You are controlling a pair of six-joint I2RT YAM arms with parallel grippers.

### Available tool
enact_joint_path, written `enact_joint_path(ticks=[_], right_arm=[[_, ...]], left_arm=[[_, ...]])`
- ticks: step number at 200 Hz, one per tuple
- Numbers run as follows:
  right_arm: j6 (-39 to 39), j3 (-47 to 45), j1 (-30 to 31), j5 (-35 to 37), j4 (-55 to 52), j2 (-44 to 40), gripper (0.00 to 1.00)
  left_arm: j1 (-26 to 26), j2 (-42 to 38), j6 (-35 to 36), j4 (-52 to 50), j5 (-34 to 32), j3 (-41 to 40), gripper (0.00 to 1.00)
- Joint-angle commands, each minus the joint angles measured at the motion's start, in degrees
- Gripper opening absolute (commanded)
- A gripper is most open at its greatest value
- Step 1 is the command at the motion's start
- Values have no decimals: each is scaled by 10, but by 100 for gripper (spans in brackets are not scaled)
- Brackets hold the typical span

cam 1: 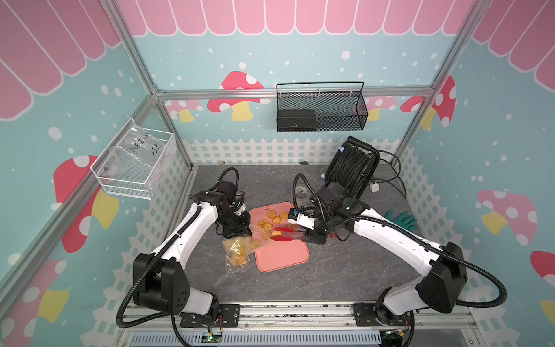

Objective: Put the cookies into a resealable bag to prevent moisture
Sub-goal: Place the cookie in the ziploc bag.

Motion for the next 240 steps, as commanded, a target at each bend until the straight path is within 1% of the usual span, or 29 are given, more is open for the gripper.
enact_joint_path(ticks=[1, 13, 54, 71, 82, 114, 151, 171, 182, 196, 218, 240], right_arm=[[21, 19, -1, -94, 51, -12, 44], [25, 19, 1, -111, 64, 0, 43], [9, 27, 12, -109, 80, 60, 43], [6, 37, 21, -112, 86, 78, 46], [7, 40, 24, -115, 95, 86, 49], [12, 41, 23, -108, 107, 77, 57], [15, 17, 16, -61, 94, 21, 61], [15, -4, -2, -47, 79, -15, 62], [9, -14, -19, -24, 57, -31, 62], [-9, -33, -45, 27, 28, -49, 61], [-45, -63, -59, 88, 1, -48, 61], [-48, -66, -59, 109, 10, -26, 61]], left_arm=[[-3, 4, 8, -7, 2, 16, 0], [-4, 4, 7, -6, 3, 17, 0], [-4, 0, 5, -9, 5, 22, 0], [-4, -1, 5, -10, 7, 23, 0], [-4, -3, 5, -10, 9, 24, 0], [-4, -3, 6, -11, 9, 24, 0], [-4, -3, 10, -13, 8, 26, 0], [-4, 0, 10, -14, 10, 27, 0], [-4, 1, 10, -15, 8, 28, 0], [-4, -2, 10, -15, 8, 29, 0], [-4, -3, 10, -17, 10, 32, 0], [-4, -2, 8, -18, 10, 37, 0]])
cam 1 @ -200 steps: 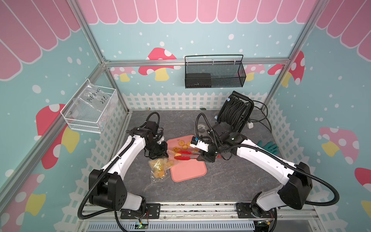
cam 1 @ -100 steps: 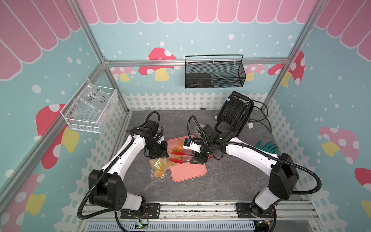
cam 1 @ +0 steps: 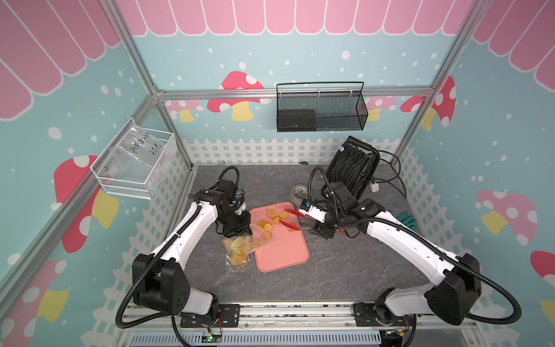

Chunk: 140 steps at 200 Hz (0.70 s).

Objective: Put the cookies into a resealable bag to prevent moisture
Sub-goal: Place the cookie in the ziploc bag, then pick up the cookie from the tray.

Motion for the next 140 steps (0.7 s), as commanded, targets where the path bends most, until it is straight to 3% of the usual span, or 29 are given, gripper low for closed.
enact_joint_path(ticks=[1, 60, 140], right_arm=[[-31, -8, 4, 47, -21, 25, 61], [-42, 32, 5, 79, 7, 115, 62], [-47, 58, 7, 87, 14, 175, 62]], left_arm=[[-2, -2, 8, -8, 10, 22, 0], [-3, -10, 9, -11, 6, 17, 0], [-3, -3, 14, -10, 4, 9, 0]])
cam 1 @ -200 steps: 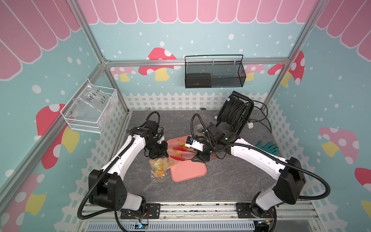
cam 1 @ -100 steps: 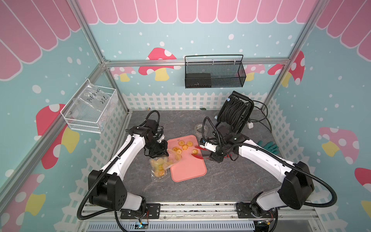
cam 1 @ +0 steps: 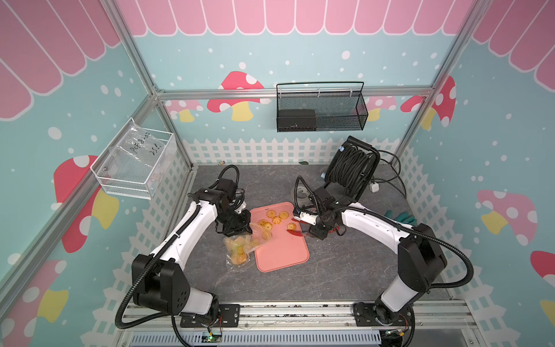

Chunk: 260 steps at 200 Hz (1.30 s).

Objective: Put the cookies into a resealable bag to prevent moisture
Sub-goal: Pick up the cookie from the tray, then place the cookie in the ziploc bag.

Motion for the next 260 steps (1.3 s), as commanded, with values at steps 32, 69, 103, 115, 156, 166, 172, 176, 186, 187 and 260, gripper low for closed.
enact_joint_path(ticks=[32, 69, 103, 115, 156, 166, 172, 176, 186, 187, 260], right_arm=[[-23, 26, 16, -6, -17, 15, 60], [-20, 28, 27, 6, -38, 16, 57], [-16, 39, 29, 14, -49, 11, 49], [-12, 43, 29, 19, -53, 9, 46], [0, 50, 26, -6, -44, -34, 43], [5, 51, 24, -24, -39, -50, 43], [8, 51, 22, -37, -35, -60, 43], [10, 50, 22, -45, -32, -68, 43], [16, 50, 19, -67, -25, -86, 43], [17, 51, 19, -70, -24, -87, 43], [52, 32, 40, -260, 52, -92, 43]], left_arm=[[-2, -5, 13, -6, 4, -1, 0], [-2, -2, 15, -7, 4, -3, 0], [-3, -2, 15, -7, 4, -4, 0], [-3, -2, 15, -6, 4, -5, 0], [-2, -1, 15, -7, 5, -5, 0], [-2, -1, 15, -7, 4, -5, 0], [-2, -1, 16, -6, 3, -6, 0], [-2, -1, 16, -7, 3, -6, 0], [-2, -1, 17, -6, 2, -7, 0], [-2, -1, 16, -7, 2, -7, 0], [-2, -3, 12, -8, 5, -1, 0]])
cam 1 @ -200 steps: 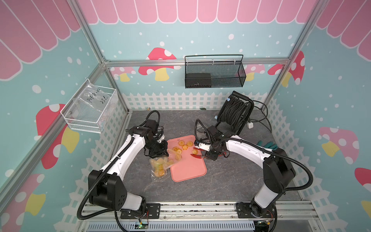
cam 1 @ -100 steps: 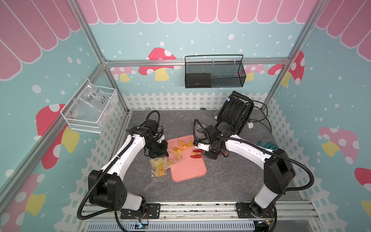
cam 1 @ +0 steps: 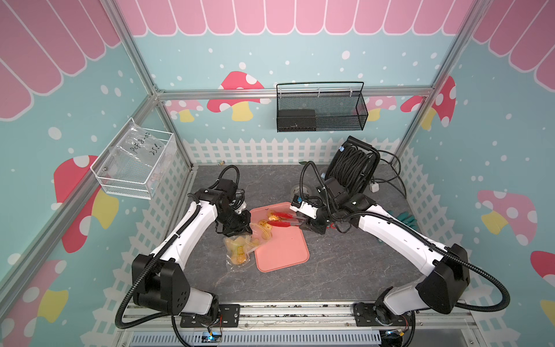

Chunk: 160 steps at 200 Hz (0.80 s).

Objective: Put the cookies into a resealable bag to prevent moisture
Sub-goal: Place the cookie in the ziploc bag.

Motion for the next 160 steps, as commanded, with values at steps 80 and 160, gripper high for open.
enact_joint_path(ticks=[80, 160], right_arm=[[8, 35, 49, -72, 76, 108, 53], [33, -41, 17, -66, 90, -9, 61]], left_arm=[[-2, -17, 4, -8, 10, -3, 0], [-2, -21, -1, -7, 4, -3, 0]])
